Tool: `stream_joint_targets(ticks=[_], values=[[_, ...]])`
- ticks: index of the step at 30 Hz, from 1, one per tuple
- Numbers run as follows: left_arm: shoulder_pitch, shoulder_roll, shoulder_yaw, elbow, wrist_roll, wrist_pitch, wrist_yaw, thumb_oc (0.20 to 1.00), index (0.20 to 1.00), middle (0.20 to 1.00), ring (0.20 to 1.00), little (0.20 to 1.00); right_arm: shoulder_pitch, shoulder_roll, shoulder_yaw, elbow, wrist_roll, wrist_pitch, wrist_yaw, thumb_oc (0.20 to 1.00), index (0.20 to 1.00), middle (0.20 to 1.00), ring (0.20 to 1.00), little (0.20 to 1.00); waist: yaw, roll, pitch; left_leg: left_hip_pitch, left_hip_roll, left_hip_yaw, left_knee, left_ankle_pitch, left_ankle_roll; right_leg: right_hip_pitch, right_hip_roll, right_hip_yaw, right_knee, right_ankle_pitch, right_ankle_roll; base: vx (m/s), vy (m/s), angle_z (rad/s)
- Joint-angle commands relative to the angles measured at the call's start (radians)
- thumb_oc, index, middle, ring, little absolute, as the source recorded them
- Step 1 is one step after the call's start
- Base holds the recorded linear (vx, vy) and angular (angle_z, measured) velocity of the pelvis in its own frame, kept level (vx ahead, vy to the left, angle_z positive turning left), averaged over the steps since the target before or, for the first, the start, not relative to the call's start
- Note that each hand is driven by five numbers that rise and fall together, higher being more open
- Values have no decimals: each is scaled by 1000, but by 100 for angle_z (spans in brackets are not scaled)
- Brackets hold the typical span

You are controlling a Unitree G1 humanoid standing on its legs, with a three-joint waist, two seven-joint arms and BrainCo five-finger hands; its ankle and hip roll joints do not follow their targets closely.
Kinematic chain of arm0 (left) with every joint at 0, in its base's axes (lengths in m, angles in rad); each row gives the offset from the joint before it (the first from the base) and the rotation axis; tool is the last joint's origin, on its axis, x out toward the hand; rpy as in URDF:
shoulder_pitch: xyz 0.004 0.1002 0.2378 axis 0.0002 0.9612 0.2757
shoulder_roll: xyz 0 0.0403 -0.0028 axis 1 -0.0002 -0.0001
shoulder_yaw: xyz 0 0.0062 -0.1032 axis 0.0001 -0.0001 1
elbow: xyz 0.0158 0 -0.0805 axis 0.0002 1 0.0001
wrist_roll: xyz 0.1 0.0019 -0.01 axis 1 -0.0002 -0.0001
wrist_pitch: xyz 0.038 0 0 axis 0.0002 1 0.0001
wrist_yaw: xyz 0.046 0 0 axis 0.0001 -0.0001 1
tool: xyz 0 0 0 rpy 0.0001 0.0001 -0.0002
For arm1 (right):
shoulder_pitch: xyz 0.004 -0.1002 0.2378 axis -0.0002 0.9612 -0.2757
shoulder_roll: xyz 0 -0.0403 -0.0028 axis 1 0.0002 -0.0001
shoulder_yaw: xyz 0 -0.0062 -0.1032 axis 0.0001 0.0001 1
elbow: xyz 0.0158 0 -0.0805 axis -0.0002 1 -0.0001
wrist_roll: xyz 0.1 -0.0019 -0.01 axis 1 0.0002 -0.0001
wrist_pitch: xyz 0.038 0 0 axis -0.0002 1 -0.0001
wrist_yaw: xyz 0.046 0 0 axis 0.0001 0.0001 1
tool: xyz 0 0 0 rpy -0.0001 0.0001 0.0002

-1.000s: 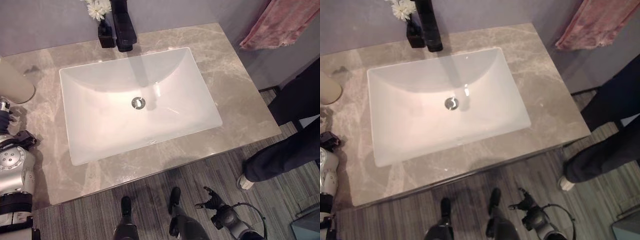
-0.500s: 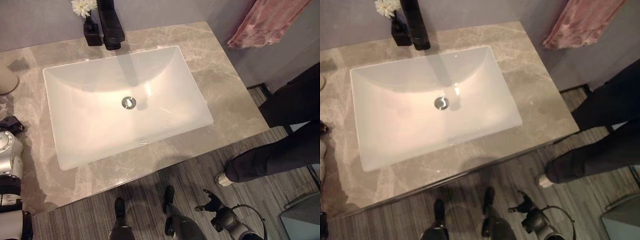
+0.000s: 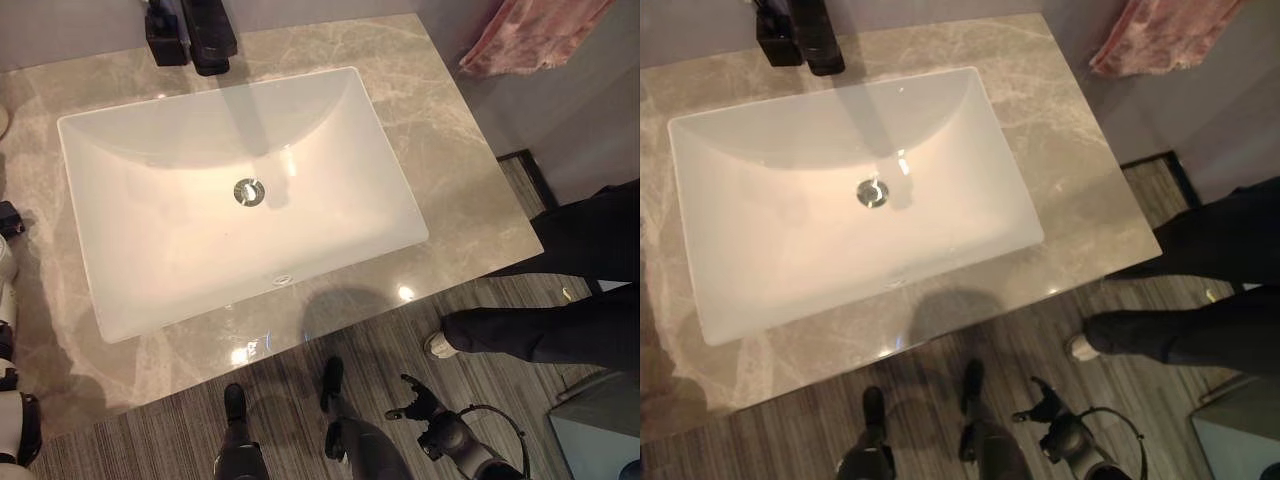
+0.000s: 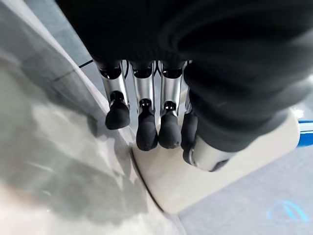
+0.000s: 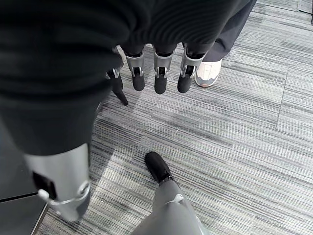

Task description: Put brush and paste in cup on sink, flatten towel.

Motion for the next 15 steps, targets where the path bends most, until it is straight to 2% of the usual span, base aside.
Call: stream_joint_targets(ticks=[1, 7, 10, 12, 15], values=[[-79, 55, -60, 100, 41, 3, 24, 200, 200, 200, 200, 200, -13, -27, 9, 16, 12, -26, -5, 1000, 1000, 1000, 1000, 1000, -13, 26, -5, -36, 27, -31, 1, 12, 2, 142, -97, 55, -1, -120, 126, 0, 0, 0], [-179, 72, -111, 188, 63, 36, 52, 200, 200, 200, 200, 200, -16, -26, 24, 19, 12, -26, -8, 1000, 1000, 1000, 1000, 1000, -24, 29, 0, -40, 25, -24, 1, 12, 3, 130, -100, 61, -1, -112, 130, 0, 0, 0], [-188, 64, -106, 180, 58, 29, 70, 200, 200, 200, 200, 200, -19, -20, 30, 28, 9, -25, -10, 1000, 1000, 1000, 1000, 1000, -23, 27, 2, -40, 24, -24, 1, 12, 4, 130, -102, 62, -1, -110, 132, 0, 0, 0], [-152, 27, -72, 114, 59, 6, 108, 200, 200, 200, 200, 200, -15, -9, 41, 44, -1, -22, -7, 1000, 1000, 1000, 1000, 1000, -18, 25, 1, -26, 22, -28, 1, 7, 8, 149, -103, 61, -1, -118, 130, 22, -5, 0], [-7, -74, 34, -77, 96, -30, 167, 200, 200, 200, 200, 200, 0, 2, 28, 58, -12, -15, -9, 1000, 1000, 1000, 1000, 1000, -4, 17, -8, 3, 10, -41, 1, -12, 18, 194, -113, 45, -1, -135, 126, 63, 0, 3]])
